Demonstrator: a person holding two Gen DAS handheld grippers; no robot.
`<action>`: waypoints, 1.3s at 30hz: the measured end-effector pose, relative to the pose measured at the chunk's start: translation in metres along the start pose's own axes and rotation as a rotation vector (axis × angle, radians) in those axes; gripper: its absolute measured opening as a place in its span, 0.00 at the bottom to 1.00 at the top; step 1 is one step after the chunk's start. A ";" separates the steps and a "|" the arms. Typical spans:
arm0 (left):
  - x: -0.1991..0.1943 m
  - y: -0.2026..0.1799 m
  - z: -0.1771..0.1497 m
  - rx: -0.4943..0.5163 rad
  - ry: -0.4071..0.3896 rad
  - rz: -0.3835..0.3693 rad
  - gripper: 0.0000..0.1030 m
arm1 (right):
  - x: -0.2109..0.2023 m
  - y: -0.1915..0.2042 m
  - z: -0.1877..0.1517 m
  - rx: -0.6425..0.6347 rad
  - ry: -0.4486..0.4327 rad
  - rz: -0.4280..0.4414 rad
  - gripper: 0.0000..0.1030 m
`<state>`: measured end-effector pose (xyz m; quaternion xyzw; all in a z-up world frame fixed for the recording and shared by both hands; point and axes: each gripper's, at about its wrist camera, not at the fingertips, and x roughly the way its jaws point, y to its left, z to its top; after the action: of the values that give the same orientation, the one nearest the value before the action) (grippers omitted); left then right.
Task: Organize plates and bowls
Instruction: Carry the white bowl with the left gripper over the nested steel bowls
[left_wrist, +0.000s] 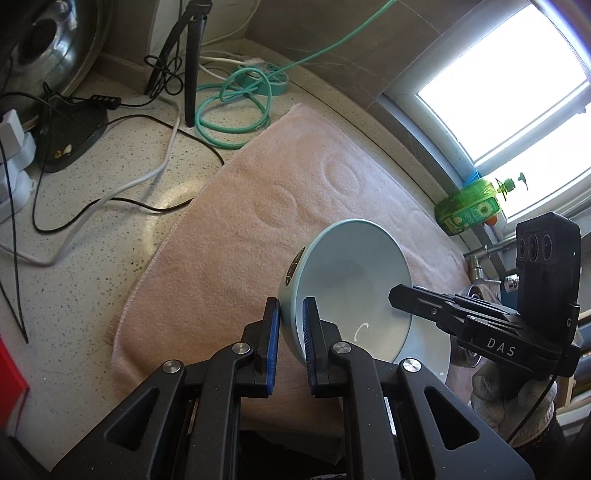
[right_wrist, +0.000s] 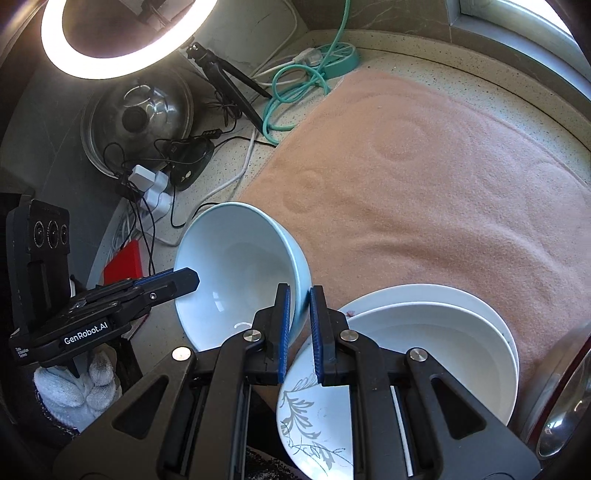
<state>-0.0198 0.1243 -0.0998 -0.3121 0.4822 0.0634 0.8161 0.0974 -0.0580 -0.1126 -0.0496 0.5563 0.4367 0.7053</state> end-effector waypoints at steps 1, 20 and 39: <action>0.000 -0.004 0.002 0.010 -0.001 -0.004 0.10 | -0.004 -0.002 0.000 0.006 -0.007 -0.004 0.11; 0.021 -0.094 0.025 0.229 0.037 -0.121 0.10 | -0.081 -0.069 -0.027 0.203 -0.150 -0.090 0.11; 0.060 -0.200 0.012 0.457 0.146 -0.245 0.10 | -0.154 -0.147 -0.091 0.430 -0.259 -0.199 0.11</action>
<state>0.1013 -0.0402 -0.0561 -0.1794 0.5003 -0.1691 0.8300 0.1284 -0.2852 -0.0804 0.1028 0.5338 0.2397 0.8044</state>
